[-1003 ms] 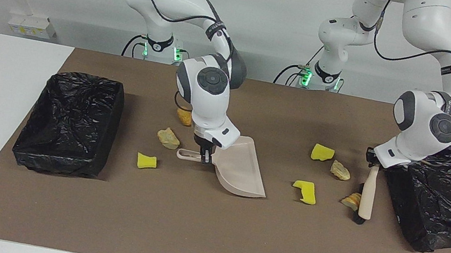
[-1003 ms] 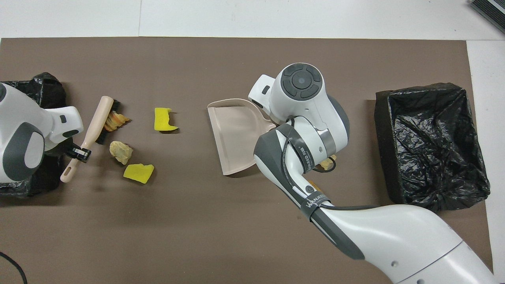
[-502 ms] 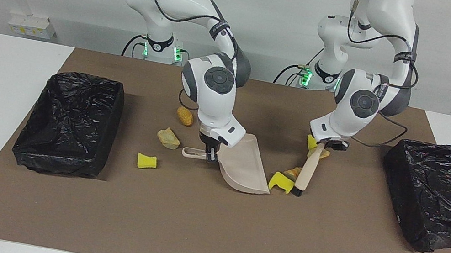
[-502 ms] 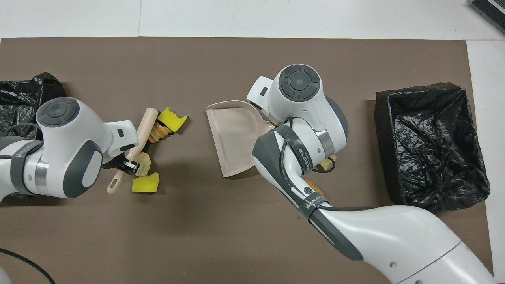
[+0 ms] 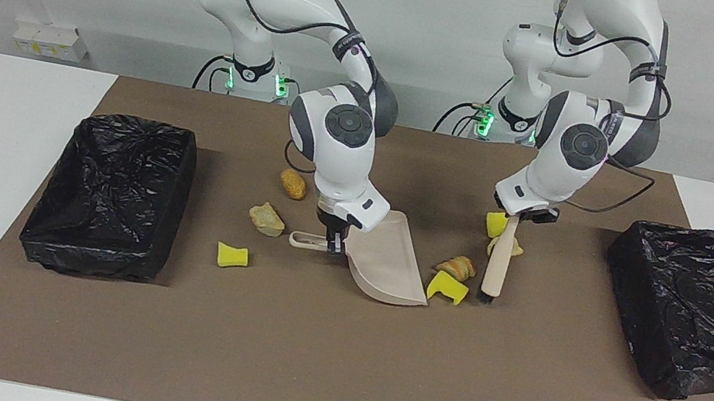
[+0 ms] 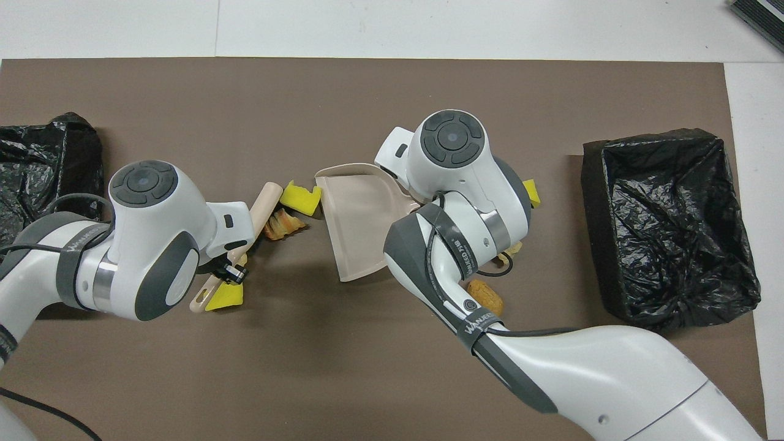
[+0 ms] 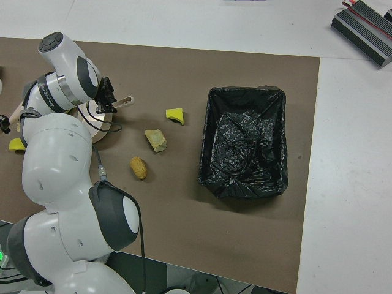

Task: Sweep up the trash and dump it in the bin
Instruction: 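Sweep the crumbs and sponges into the dustpan with the left gripper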

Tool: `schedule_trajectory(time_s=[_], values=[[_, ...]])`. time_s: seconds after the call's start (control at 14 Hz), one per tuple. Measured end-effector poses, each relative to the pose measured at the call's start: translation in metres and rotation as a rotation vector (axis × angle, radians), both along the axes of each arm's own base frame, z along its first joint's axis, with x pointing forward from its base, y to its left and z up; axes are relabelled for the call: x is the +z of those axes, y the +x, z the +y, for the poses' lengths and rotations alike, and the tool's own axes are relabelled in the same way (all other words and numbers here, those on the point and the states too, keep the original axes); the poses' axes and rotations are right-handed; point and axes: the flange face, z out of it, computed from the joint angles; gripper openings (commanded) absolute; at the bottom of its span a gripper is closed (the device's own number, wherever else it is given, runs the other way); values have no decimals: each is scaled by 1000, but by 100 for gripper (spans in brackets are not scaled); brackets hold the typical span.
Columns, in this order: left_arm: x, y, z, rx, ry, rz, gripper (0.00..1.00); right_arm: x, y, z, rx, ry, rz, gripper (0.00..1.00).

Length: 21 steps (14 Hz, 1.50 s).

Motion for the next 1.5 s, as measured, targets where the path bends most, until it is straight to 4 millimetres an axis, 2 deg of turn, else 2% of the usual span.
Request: schedule_trajectory(time_s=[0.36, 0.5, 0.72, 0.86, 1.0, 1.22, 1.36, 1.5], values=[[-9, -31, 6, 415, 179, 35, 0, -2, 3, -3, -12, 9, -15, 0], [-18, -52, 12, 462, 224, 65, 0, -9, 3, -5, -47, 19, -26, 0], [-36, -96, 23, 475, 246, 85, 0, -15, 2, -8, -145, 24, -25, 0], [-41, -115, 9, 504, 212, 55, 0, -15, 0, -4, -223, 28, -24, 0], [-45, -119, -11, 515, 179, 2, 0, -14, -1, -2, -243, 30, -24, 0], [-47, -110, -21, 538, 111, -35, 0, -14, -2, 0, -243, 30, -24, 0], [-52, -97, -24, 542, 86, -54, 0, -14, -3, 3, -239, 30, -24, 0], [-51, -74, -29, 523, 44, -63, 0, -14, -4, 4, -238, 30, -23, 0]])
